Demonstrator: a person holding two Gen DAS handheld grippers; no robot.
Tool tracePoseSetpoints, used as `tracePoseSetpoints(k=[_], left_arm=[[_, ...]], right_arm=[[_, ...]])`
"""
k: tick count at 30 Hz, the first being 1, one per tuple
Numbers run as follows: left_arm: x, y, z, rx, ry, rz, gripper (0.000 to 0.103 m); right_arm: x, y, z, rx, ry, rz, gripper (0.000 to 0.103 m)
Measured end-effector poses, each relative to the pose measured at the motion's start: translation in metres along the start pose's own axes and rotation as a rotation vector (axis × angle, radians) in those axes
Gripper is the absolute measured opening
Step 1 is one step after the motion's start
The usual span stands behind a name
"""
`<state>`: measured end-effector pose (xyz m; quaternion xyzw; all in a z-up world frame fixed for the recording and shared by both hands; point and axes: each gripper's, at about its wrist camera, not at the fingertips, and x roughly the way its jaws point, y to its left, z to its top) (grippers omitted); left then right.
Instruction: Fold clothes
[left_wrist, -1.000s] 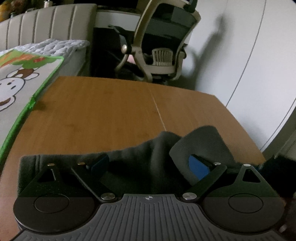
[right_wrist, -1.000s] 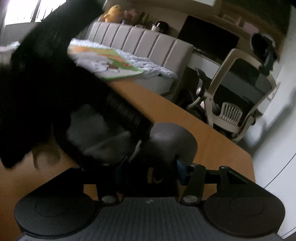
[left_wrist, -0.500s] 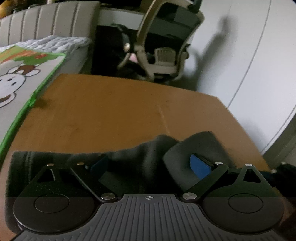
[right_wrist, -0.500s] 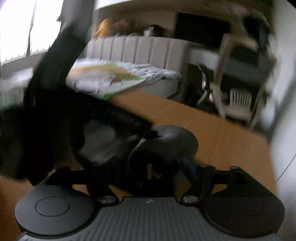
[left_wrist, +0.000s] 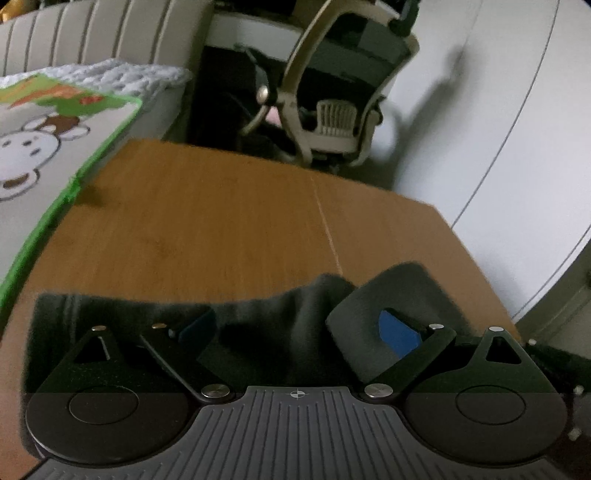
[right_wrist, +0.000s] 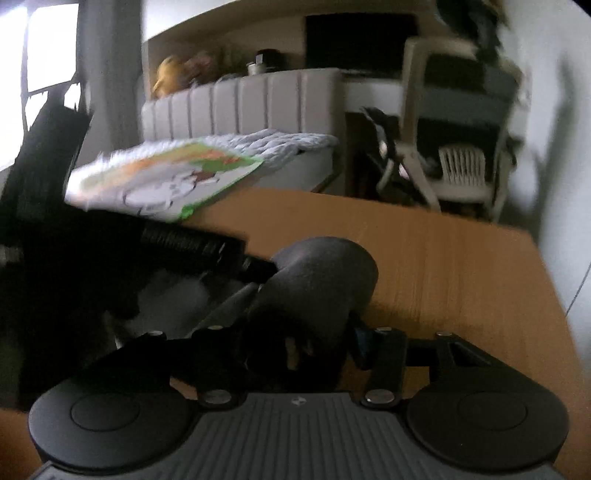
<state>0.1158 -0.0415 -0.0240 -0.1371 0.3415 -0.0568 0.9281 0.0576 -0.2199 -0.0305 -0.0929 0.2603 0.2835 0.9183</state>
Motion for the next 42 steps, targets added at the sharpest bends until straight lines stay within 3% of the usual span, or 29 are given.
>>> tracePoseSetpoints(k=[4, 7, 13, 16, 19, 24, 31, 34, 36, 39, 42], left_arm=[[-0.015, -0.007, 0.005, 0.036, -0.05, 0.006, 0.098], [-0.02, -0.006, 0.008, 0.021, -0.066, -0.027, 0.098], [-0.022, -0.015, 0.007, 0.054, -0.068, -0.063, 0.098], [-0.009, -0.013, 0.0, 0.081, -0.034, 0.01, 0.1], [-0.002, 0.004, -0.003, 0.009, -0.011, -0.006, 0.102], [-0.005, 0.019, -0.003, -0.029, -0.017, 0.002, 0.102], [-0.004, 0.027, -0.006, -0.06, -0.01, -0.019, 0.103], [-0.004, 0.028, -0.007, -0.069, -0.006, -0.025, 0.103], [-0.003, 0.029, -0.007, -0.073, -0.004, -0.023, 0.103], [-0.004, 0.028, -0.007, -0.088, 0.0, -0.027, 0.103], [-0.006, 0.018, -0.008, -0.083, 0.011, -0.054, 0.103]], right_arm=[[0.002, 0.042, -0.005, -0.271, -0.017, -0.101, 0.052], [0.002, 0.062, -0.01, -0.394, -0.028, -0.14, 0.053], [0.005, 0.069, -0.006, -0.414, -0.022, -0.131, 0.058], [0.0, 0.06, -0.005, -0.364, -0.027, -0.079, 0.064], [-0.007, 0.041, 0.0, -0.264, -0.033, -0.005, 0.066], [-0.013, 0.005, 0.013, 0.032, -0.046, 0.128, 0.081], [0.021, -0.022, 0.011, 0.286, 0.021, 0.172, 0.093], [0.035, -0.021, 0.007, 0.342, 0.055, 0.19, 0.09], [0.038, -0.018, 0.005, 0.342, 0.06, 0.2, 0.075], [0.026, -0.01, 0.006, 0.257, 0.054, 0.185, 0.058], [0.012, -0.007, 0.007, 0.141, 0.065, 0.16, 0.054]])
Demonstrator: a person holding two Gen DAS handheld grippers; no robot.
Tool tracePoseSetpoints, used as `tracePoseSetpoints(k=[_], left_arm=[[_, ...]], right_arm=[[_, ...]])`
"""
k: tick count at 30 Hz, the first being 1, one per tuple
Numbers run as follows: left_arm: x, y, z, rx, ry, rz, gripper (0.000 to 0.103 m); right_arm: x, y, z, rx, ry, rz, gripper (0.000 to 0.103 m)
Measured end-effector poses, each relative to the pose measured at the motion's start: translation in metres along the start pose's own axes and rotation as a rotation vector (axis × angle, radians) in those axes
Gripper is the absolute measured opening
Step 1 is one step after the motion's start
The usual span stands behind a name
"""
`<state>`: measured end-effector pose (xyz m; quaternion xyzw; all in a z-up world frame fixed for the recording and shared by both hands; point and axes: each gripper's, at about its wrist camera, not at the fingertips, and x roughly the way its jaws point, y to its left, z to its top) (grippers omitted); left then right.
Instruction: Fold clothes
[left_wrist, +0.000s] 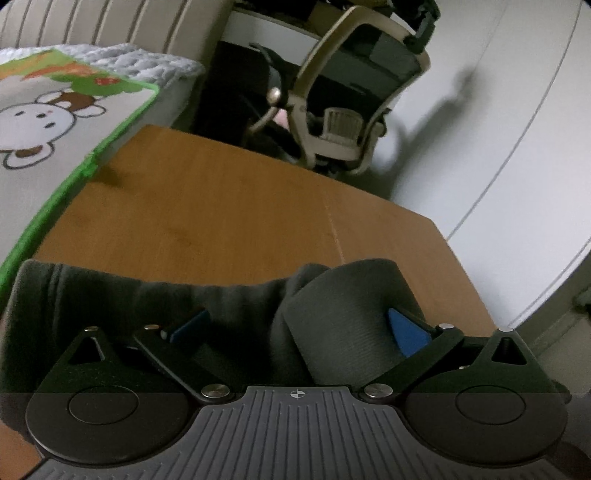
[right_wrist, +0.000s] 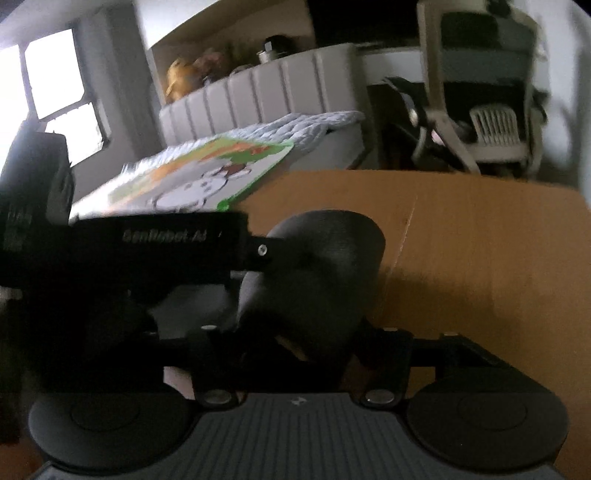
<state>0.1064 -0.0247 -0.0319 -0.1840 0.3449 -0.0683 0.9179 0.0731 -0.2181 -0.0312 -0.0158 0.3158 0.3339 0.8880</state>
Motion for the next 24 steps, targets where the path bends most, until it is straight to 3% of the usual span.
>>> tracePoseSetpoints(k=[8, 12, 16, 18, 24], left_arm=[[-0.008, -0.04, 0.0, 0.073, -0.024, -0.044, 0.103], [-0.01, -0.05, -0.001, 0.122, -0.039, -0.031, 0.103], [-0.001, -0.041, -0.004, 0.164, -0.024, 0.046, 0.103], [0.002, -0.03, -0.003, 0.144, -0.015, 0.059, 0.103], [-0.001, -0.011, -0.001, 0.113, -0.023, 0.09, 0.103]], right_arm=[[-0.025, 0.029, -0.009, -0.437, 0.033, -0.246, 0.057], [-0.015, 0.047, -0.018, -0.538, 0.033, -0.293, 0.061], [-0.015, 0.052, -0.017, -0.538, 0.021, -0.266, 0.067], [-0.023, 0.049, -0.012, -0.504, 0.001, -0.224, 0.084], [-0.049, 0.029, 0.005, -0.275, -0.081, -0.09, 0.084]])
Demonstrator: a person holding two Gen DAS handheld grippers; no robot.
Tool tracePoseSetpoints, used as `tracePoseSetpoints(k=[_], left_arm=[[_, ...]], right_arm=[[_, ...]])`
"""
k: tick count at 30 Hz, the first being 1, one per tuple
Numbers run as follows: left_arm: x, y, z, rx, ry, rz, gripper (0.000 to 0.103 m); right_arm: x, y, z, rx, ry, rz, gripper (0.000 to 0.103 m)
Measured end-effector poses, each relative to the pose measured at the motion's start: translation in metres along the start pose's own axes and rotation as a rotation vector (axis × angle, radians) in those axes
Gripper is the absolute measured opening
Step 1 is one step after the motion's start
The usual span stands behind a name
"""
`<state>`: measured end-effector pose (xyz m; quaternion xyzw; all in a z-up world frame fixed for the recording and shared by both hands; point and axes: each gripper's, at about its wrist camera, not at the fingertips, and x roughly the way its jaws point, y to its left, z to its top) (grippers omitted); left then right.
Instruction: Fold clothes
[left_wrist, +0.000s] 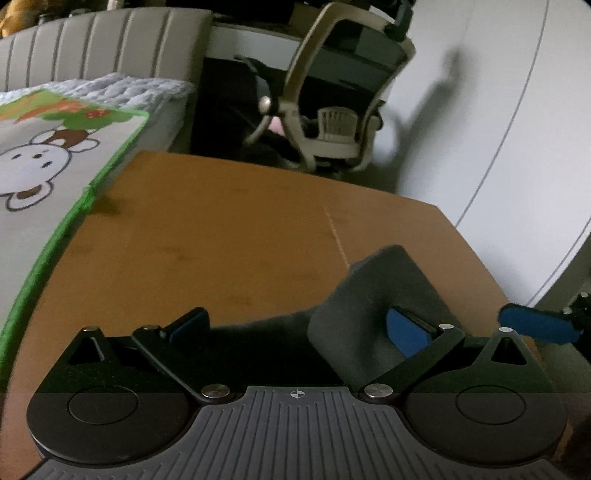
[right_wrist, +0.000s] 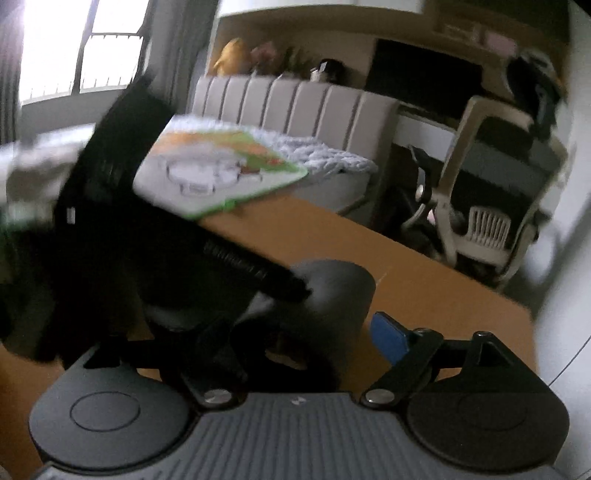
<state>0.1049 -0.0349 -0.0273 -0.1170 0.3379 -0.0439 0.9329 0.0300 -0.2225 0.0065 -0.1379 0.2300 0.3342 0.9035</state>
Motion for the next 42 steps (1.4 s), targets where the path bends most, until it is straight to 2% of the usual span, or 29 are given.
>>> tracePoseSetpoints(k=[2, 4, 8, 16, 20, 23, 26, 32, 33, 35, 36, 37, 42], left_arm=[[-0.002, 0.004, 0.0, 0.001, -0.002, 0.01, 0.103], [-0.004, 0.007, -0.001, 0.006, -0.004, 0.024, 0.103], [-0.007, 0.01, -0.003, 0.011, -0.003, 0.033, 0.103], [-0.016, 0.008, 0.001, 0.006, -0.018, 0.029, 0.103], [-0.027, -0.001, 0.007, 0.008, -0.063, 0.014, 0.103], [-0.026, -0.012, 0.01, 0.042, -0.068, -0.005, 0.103], [-0.014, -0.015, 0.005, 0.079, -0.046, 0.029, 0.103], [-0.007, 0.004, 0.003, 0.034, -0.027, 0.04, 0.103], [-0.008, 0.006, 0.003, 0.035, -0.025, 0.038, 0.103], [-0.014, 0.012, 0.004, 0.031, -0.023, 0.025, 0.103], [-0.019, 0.019, 0.006, 0.016, -0.031, 0.023, 0.103], [-0.026, 0.027, 0.009, -0.003, -0.046, 0.027, 0.103], [-0.057, 0.06, 0.028, -0.106, -0.116, 0.027, 0.103]], right_arm=[[0.003, -0.007, -0.001, 0.074, -0.01, 0.01, 0.079], [0.01, -0.014, -0.004, 0.138, -0.003, 0.018, 0.079], [0.039, -0.019, -0.02, 0.221, 0.074, 0.028, 0.079], [0.051, -0.014, -0.025, 0.197, 0.083, 0.016, 0.081], [0.051, -0.008, -0.025, 0.173, 0.082, 0.01, 0.081], [0.049, -0.002, -0.025, 0.15, 0.08, -0.001, 0.082], [0.043, -0.003, -0.025, 0.161, 0.073, 0.007, 0.083], [0.029, -0.031, -0.024, 0.348, 0.048, 0.091, 0.086], [0.032, -0.031, -0.024, 0.368, 0.056, 0.099, 0.085], [0.04, -0.029, -0.024, 0.382, 0.073, 0.105, 0.077], [0.043, -0.027, -0.022, 0.363, 0.074, 0.092, 0.071], [0.043, -0.021, -0.017, 0.308, 0.066, 0.063, 0.069], [0.038, 0.031, -0.006, -0.091, 0.01, -0.092, 0.067]])
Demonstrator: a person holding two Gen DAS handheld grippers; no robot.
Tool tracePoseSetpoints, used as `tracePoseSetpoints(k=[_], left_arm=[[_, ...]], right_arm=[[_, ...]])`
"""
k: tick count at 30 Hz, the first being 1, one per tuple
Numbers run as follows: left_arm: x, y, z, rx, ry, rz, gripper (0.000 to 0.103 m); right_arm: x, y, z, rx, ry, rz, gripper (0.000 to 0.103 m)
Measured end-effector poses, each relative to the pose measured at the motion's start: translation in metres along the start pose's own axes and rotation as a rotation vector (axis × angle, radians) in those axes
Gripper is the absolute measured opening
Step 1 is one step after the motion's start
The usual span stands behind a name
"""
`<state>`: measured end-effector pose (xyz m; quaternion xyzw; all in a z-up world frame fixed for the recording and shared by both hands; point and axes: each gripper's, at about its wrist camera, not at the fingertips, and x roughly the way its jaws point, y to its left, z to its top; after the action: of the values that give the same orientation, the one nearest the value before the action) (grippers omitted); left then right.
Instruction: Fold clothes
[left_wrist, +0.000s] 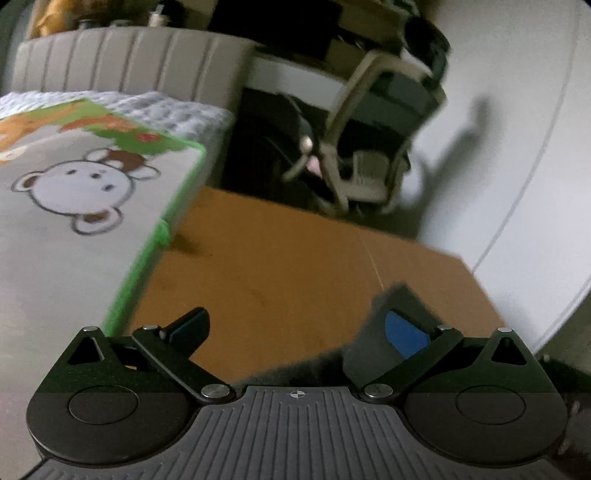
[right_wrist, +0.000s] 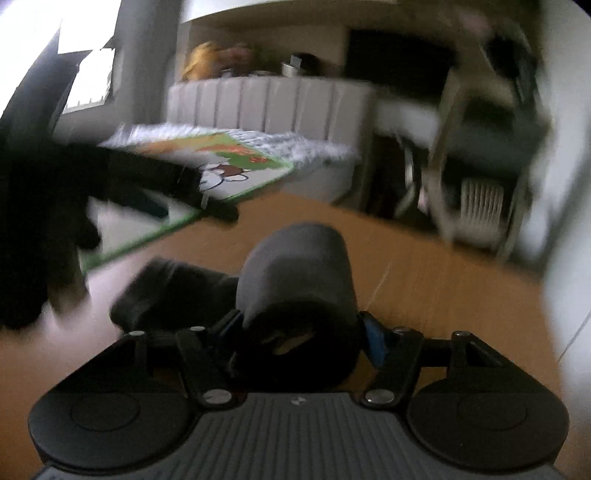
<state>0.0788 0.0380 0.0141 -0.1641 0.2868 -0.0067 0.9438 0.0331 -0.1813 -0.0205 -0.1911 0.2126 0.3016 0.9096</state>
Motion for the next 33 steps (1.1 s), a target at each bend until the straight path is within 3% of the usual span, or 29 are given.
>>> tracePoseSetpoints(k=[3, 6, 9, 12, 16, 19, 23, 24, 26, 27, 29, 33], left_arm=[[-0.004, -0.006, 0.003, -0.001, -0.012, -0.022, 0.103], [0.004, -0.022, -0.005, 0.041, 0.02, -0.051, 0.103], [0.019, -0.032, -0.017, 0.128, 0.056, 0.012, 0.103], [0.02, -0.016, -0.024, 0.086, 0.065, 0.014, 0.103], [0.01, 0.011, -0.029, 0.015, 0.055, 0.038, 0.103], [0.003, 0.028, -0.033, -0.023, 0.057, 0.046, 0.103], [0.0, 0.045, -0.038, -0.071, 0.065, 0.042, 0.103], [0.0, 0.048, -0.039, -0.084, 0.067, 0.034, 0.103], [0.001, 0.05, -0.038, -0.099, 0.06, 0.034, 0.103], [0.001, 0.051, -0.038, -0.105, 0.054, 0.037, 0.103], [0.003, 0.053, -0.036, -0.123, 0.041, 0.032, 0.103], [0.004, 0.048, -0.029, -0.146, 0.018, 0.026, 0.103]], right_arm=[[0.0, 0.031, -0.002, -0.197, -0.016, -0.035, 0.067], [-0.001, 0.048, -0.003, -0.304, -0.034, -0.041, 0.067], [-0.002, 0.058, -0.002, -0.375, -0.049, -0.032, 0.07], [-0.01, 0.039, 0.006, -0.238, -0.051, 0.069, 0.085], [-0.006, -0.005, 0.014, 0.123, -0.05, 0.244, 0.098], [0.013, -0.029, 0.014, 0.339, -0.023, 0.316, 0.1], [0.049, -0.031, 0.009, 0.459, 0.043, 0.389, 0.101], [0.058, -0.029, 0.008, 0.485, 0.058, 0.415, 0.098], [0.066, -0.023, 0.008, 0.488, 0.074, 0.436, 0.083], [0.064, -0.019, 0.008, 0.477, 0.072, 0.433, 0.073], [0.057, -0.019, 0.011, 0.456, 0.059, 0.419, 0.063], [0.036, -0.03, 0.016, 0.391, 0.029, 0.33, 0.06]])
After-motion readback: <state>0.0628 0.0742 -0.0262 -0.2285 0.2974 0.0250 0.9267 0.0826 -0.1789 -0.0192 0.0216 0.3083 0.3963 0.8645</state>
